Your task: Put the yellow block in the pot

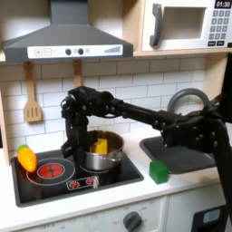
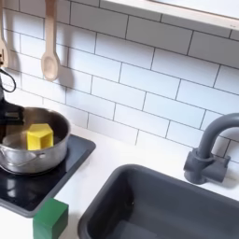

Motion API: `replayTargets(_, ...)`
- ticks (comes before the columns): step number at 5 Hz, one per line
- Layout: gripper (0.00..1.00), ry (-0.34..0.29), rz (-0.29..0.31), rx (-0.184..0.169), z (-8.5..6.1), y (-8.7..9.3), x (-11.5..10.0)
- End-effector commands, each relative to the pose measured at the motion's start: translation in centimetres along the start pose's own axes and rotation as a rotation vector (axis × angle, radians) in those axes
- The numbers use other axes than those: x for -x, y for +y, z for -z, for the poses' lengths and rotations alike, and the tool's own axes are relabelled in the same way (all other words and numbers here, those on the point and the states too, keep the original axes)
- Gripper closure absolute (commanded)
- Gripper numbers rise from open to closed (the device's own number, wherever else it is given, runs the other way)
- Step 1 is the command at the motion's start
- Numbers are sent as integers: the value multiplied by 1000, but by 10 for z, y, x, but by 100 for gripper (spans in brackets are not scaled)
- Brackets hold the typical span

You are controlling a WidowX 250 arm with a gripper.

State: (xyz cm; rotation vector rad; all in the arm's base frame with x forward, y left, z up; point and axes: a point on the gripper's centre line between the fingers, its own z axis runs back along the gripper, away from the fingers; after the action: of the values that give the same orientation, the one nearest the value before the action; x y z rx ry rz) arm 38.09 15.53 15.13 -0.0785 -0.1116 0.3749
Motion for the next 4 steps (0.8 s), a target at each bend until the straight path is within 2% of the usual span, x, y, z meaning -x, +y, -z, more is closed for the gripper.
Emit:
replayTargets(1, 100, 2, 3, -4, 1, 1, 2)
replayTargets(2, 100, -1, -6, -7, 0, 5, 2)
replayTargets(3, 0, 4, 10, -19, 1, 3, 1)
replayTargets(4, 0, 3, 18, -9, -1, 0, 3)
